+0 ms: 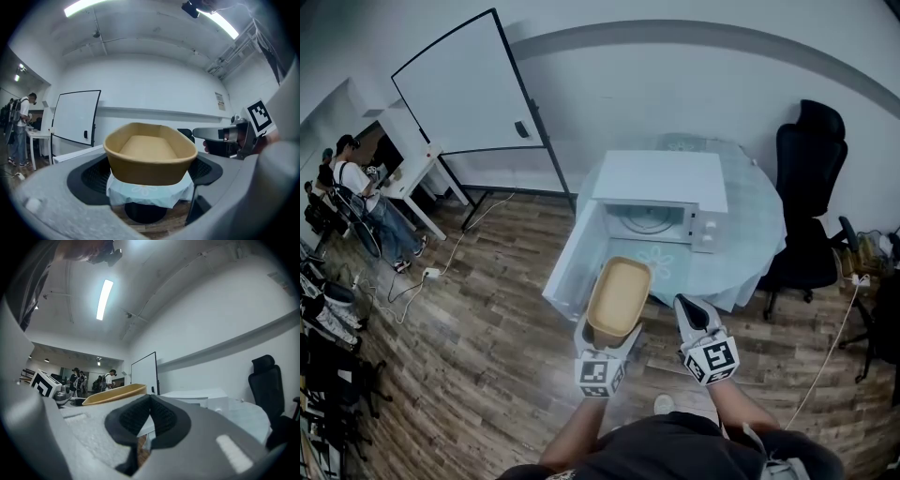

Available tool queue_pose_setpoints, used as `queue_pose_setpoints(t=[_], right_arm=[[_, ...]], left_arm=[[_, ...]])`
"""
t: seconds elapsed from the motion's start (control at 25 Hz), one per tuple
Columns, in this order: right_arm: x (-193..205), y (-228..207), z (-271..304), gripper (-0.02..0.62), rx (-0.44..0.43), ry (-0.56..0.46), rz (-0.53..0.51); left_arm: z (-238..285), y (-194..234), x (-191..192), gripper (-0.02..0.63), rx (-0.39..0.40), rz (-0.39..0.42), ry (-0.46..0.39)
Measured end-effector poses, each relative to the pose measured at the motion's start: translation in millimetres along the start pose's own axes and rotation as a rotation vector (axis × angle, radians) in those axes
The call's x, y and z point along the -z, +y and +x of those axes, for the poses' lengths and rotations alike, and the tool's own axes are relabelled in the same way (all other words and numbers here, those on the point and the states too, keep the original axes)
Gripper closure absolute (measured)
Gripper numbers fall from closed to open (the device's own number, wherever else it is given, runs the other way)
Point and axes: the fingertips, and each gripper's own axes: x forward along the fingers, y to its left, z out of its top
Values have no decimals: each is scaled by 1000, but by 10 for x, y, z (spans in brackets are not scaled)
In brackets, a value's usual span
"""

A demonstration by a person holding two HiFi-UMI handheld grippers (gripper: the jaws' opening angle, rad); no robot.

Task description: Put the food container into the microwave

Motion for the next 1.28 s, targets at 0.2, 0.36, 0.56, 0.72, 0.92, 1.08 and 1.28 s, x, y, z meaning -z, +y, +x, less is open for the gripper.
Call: queue_pose_setpoints(t=[0.2,0.36,0.56,0.72,0.92,1.08,1.28], right_arm=[[16,-108,114,594,-43,11,3],[18,-179,172,594,-72,7,-9],[-4,-297,288,594,-81,-5,17],[0,-334,398,594,-112,-15,22],[82,-435,558,594,-112,-4,37],[118,-466,707,594,-109,2,38],[130,-489,921,594,-91,8,24]], left_arm=[[147,-19,20,85,-23,1,13],[255,-2,37,86,-45,-5,17],[376,-23,83,86,-66,-10,25],[478,-33,142,85,-88,-18,38],[636,7,145,85,-90,-14,40],[749,118,153,86,-90,-23,41],[916,284,150,85,-69,-19,42]])
